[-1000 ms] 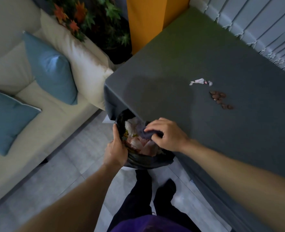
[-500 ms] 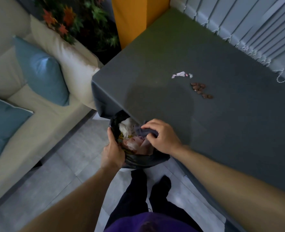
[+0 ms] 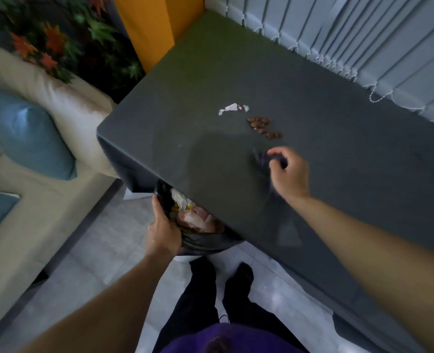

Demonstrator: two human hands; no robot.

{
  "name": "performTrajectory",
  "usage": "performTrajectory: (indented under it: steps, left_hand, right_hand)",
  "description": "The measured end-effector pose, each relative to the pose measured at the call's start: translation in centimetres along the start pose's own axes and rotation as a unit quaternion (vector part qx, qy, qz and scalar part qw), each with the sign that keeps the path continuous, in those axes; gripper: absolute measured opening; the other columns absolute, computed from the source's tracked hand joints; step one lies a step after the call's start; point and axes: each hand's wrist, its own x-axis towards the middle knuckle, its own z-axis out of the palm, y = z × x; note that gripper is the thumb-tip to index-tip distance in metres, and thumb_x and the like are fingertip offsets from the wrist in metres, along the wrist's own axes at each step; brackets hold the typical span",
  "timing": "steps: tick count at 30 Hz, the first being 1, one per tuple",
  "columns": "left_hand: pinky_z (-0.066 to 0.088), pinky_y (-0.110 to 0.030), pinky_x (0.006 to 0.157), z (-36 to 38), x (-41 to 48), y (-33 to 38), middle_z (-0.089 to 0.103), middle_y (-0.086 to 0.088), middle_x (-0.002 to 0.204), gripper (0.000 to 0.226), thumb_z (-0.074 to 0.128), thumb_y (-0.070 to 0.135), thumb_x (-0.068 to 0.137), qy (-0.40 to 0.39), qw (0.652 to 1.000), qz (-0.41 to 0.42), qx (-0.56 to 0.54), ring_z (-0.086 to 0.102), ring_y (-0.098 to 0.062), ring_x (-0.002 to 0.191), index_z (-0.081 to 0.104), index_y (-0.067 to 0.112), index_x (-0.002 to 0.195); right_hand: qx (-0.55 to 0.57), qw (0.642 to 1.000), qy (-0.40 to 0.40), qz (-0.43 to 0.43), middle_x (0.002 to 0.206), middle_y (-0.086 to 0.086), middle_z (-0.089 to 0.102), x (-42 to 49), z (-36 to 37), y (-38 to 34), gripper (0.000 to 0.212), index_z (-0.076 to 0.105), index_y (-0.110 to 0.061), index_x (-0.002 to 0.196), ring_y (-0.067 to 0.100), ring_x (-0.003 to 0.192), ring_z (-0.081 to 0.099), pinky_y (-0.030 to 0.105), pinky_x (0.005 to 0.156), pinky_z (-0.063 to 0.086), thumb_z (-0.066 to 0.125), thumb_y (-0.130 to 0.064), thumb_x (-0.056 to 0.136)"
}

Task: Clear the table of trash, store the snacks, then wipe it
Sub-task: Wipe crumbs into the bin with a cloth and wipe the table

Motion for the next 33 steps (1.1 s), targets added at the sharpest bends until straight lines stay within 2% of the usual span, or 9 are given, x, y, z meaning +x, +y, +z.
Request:
performTrajectory:
  steps: [3, 6, 9, 14, 16, 19, 24, 27, 33]
  left_hand:
    - [0.055, -0.054, 0.084, -0.1, 0.6, 0.3, 0.062, -0.024, 0.114, 0.088, 0.036, 0.004, 0.086, 0.003, 1.0, -0.001, 0.005, 0.062, -0.043, 0.096, -0.01, 0.045, 0.149]
    - [0.055, -0.053, 0.083, -0.1, 0.9, 0.4, 0.062, -0.025, 0.112, 0.088, 0.035, 0.002, 0.086, 0.01, 1.0, -0.005, 0.01, 0.062, -0.043, 0.093, -0.007, 0.045, 0.15]
    - [0.055, -0.05, 0.08, -0.2, 1.0, 0.5, 0.061, -0.021, 0.11, 0.089, 0.034, -0.001, 0.086, 0.01, 1.0, -0.001, 0.011, 0.059, -0.039, 0.089, -0.007, 0.044, 0.151]
    - [0.057, -0.05, 0.081, -0.5, 2.0, 0.3, 0.06, -0.02, 0.115, 0.088, 0.033, -0.001, 0.088, -0.006, 1.0, -0.004, 0.015, 0.062, -0.038, 0.092, -0.007, 0.045, 0.152]
    - [0.059, -0.05, 0.079, -0.7, 2.3, 0.1, 0.059, -0.018, 0.116, 0.088, 0.034, 0.0, 0.09, -0.016, 1.0, -0.005, 0.011, 0.063, -0.035, 0.091, -0.008, 0.046, 0.151]
    - [0.06, -0.048, 0.075, -1.1, 2.7, 0.1, 0.058, -0.013, 0.11, 0.086, 0.034, 0.0, 0.092, -0.025, 1.0, -0.007, 0.013, 0.063, -0.029, 0.083, -0.009, 0.046, 0.152]
    - [0.059, -0.049, 0.074, -1.2, 3.3, 0.2, 0.06, -0.015, 0.105, 0.087, 0.034, 0.0, 0.09, -0.024, 0.999, -0.004, 0.026, 0.063, -0.032, 0.081, -0.007, 0.046, 0.151]
    - [0.059, -0.049, 0.074, -1.1, 3.6, 0.2, 0.06, -0.015, 0.106, 0.087, 0.034, 0.001, 0.09, -0.025, 0.999, -0.008, 0.02, 0.063, -0.031, 0.08, -0.006, 0.049, 0.15]
    - [0.06, -0.05, 0.075, -1.1, 4.1, -0.1, 0.06, -0.014, 0.109, 0.087, 0.034, 0.001, 0.09, -0.034, 0.999, -0.011, 0.006, 0.065, -0.033, 0.085, -0.006, 0.053, 0.147]
  right_hand:
    - [-0.066, 0.991, 0.089, 0.077, 0.115, 0.007, 0.068, 3.8, -1.0, 1.6, 0.036, 0.067, -0.012, 0.114, 0.03, 0.107, 0.057, 0.03, 0.093, 0.041, 0.049, -0.006, 0.083]
    - [-0.122, 0.974, 0.081, 0.175, 0.127, 0.007, 0.062, 5.2, -0.9, 2.5, 0.039, 0.06, -0.014, 0.127, 0.033, 0.118, 0.049, 0.031, 0.097, 0.038, 0.048, -0.005, 0.09]
    - [-0.107, 0.99, 0.033, 0.081, 0.114, 0.01, 0.066, 3.8, 0.3, 2.2, 0.033, 0.067, -0.012, 0.113, 0.031, 0.106, 0.059, 0.032, 0.093, 0.043, 0.056, -0.006, 0.083]
    - [-0.013, 0.997, -0.063, -0.038, 0.087, -0.003, 0.07, 2.5, 0.5, 1.0, 0.018, 0.074, -0.014, 0.083, 0.01, 0.08, 0.064, 0.02, 0.075, 0.049, 0.06, -0.007, 0.073]
    - [0.008, 1.0, 0.01, -0.008, 0.086, -0.001, 0.071, 4.6, 0.6, 1.2, 0.02, 0.073, -0.014, 0.084, 0.014, 0.081, 0.065, 0.024, 0.077, 0.051, 0.057, -0.007, 0.073]
    - [-0.012, 0.992, 0.111, 0.064, 0.102, 0.006, 0.07, 8.9, 0.9, 2.1, 0.03, 0.07, -0.01, 0.101, 0.023, 0.098, 0.064, 0.017, 0.088, 0.041, 0.052, -0.006, 0.076]
    - [-0.044, 0.995, 0.009, 0.091, 0.122, 0.003, 0.068, 11.6, 2.9, 1.7, 0.044, 0.067, -0.016, 0.121, 0.022, 0.115, 0.061, 0.023, 0.102, 0.041, 0.051, -0.006, 0.082]
    - [-0.036, 0.997, -0.059, 0.016, 0.115, 0.0, 0.071, 8.8, 4.7, 0.1, 0.047, 0.071, -0.02, 0.114, 0.022, 0.108, 0.063, 0.03, 0.101, 0.046, 0.052, -0.008, 0.074]
    - [-0.004, 0.979, -0.169, -0.112, 0.095, -0.008, 0.074, 4.2, 5.0, -2.2, 0.031, 0.078, -0.019, 0.094, 0.012, 0.09, 0.062, 0.015, 0.086, 0.045, 0.06, -0.007, 0.073]
